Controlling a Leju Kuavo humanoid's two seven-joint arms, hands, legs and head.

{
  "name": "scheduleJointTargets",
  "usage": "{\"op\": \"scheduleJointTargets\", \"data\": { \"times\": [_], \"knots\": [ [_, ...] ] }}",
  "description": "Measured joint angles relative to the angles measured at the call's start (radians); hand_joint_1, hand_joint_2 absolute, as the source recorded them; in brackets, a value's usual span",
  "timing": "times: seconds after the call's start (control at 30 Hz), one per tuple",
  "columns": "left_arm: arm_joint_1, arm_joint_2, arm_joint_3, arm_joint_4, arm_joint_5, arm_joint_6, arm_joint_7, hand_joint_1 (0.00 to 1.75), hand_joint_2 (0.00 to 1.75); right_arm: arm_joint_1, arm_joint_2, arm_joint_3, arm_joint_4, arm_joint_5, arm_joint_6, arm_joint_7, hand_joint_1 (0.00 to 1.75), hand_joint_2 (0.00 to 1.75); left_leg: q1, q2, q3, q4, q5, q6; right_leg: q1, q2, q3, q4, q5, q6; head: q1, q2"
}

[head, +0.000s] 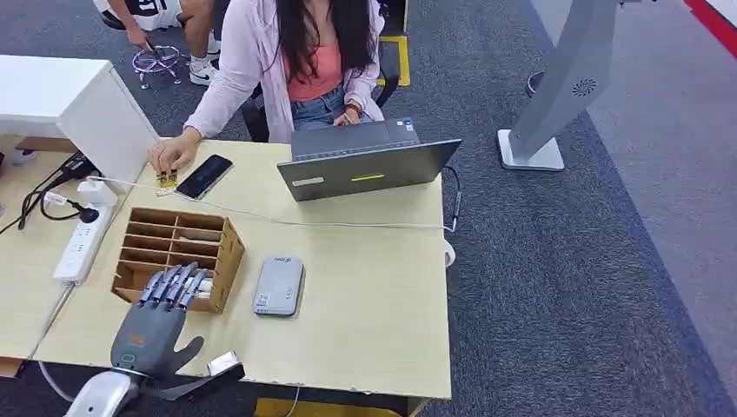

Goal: Pass the card to the sensor for recognition and then transmit it.

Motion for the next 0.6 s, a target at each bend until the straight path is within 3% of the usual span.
{"op": "scheduleJointTargets", "data": {
  "times": [0.17, 0.23, 0.37, 0.6],
  "knots": [
    [0.000, 0.001, 0.000, 0.013, 0.007, -0.019, 0.009, 0.00, 1.75, 0.000, 0.000, 0.000, 0.000, 0.002, 0.000, 0.000, 0.00, 1.75, 0.000, 0.000, 0.000, 0.000, 0.000, 0.000, 0.000, 0.000, 0.000, 0.000, 0.000, 0.000, 0.000, 0.000],
    [-0.004, 0.001, 0.000, 0.026, -0.013, -0.013, 0.046, 0.00, 1.75, 0.000, 0.000, 0.000, 0.000, 0.006, 0.000, 0.000, 0.00, 1.75, 0.000, 0.000, 0.000, 0.000, 0.000, 0.000, 0.000, 0.000, 0.000, 0.000, 0.000, 0.000, 0.000, 0.000],
    [-0.026, -0.015, 0.020, 0.071, -0.061, 0.070, 0.134, 0.00, 1.75, -0.001, 0.000, 0.001, 0.000, 0.027, 0.001, 0.006, 0.00, 1.75, 0.000, 0.000, 0.000, 0.000, 0.000, 0.000, 0.000, 0.000, 0.000, 0.000, 0.000, 0.000, 0.000, 0.000],
    [-0.064, -0.046, 0.082, 0.151, -0.068, 0.090, 0.128, 0.00, 1.75, -0.001, 0.000, 0.002, -0.001, 0.039, 0.002, 0.010, 0.00, 1.75, 0.000, 0.000, 0.000, 0.000, 0.000, 0.000, 0.000, -0.001, 0.000, 0.000, 0.000, 0.000, 0.000, 0.000]
  ]
}}
